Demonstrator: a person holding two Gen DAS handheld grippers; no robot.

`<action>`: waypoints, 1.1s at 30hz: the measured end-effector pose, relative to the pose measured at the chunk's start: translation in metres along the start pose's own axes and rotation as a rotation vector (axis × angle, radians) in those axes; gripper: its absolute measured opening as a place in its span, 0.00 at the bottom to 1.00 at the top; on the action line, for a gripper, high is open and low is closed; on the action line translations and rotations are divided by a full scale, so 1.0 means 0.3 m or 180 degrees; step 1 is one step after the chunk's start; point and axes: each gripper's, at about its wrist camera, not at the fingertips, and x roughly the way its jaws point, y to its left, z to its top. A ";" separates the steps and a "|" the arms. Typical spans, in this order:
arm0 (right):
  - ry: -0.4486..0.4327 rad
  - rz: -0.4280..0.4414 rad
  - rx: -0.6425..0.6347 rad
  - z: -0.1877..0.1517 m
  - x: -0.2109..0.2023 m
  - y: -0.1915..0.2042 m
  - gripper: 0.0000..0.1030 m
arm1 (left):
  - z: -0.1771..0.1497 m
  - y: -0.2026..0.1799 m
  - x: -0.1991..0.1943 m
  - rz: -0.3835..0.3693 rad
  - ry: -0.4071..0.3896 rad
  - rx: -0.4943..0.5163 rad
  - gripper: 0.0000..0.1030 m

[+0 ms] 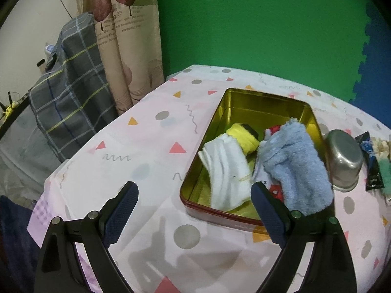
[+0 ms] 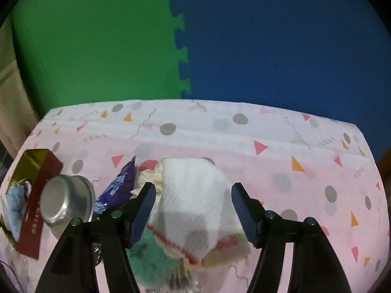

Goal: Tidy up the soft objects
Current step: 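Grasp the white knit glove with the right tool and lift it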

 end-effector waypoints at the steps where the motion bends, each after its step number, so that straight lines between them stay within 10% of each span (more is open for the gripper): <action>1: 0.0020 -0.0028 -0.0008 0.000 0.022 0.001 0.64 | 0.000 -0.004 -0.004 0.0008 -0.0014 0.0014 0.89; 12: 0.0034 0.0133 -0.0051 -0.045 0.096 -0.037 0.64 | 0.013 -0.135 -0.059 -0.0081 -0.0084 0.0359 0.89; 14: 0.0001 0.0150 -0.0119 -0.054 0.089 -0.034 0.51 | 0.018 -0.174 -0.070 -0.0151 -0.0087 0.0410 0.90; 33: -0.0557 -0.0140 0.0033 -0.144 -0.185 -0.259 0.41 | 0.085 -0.638 -0.130 -0.1210 0.0214 0.0799 0.90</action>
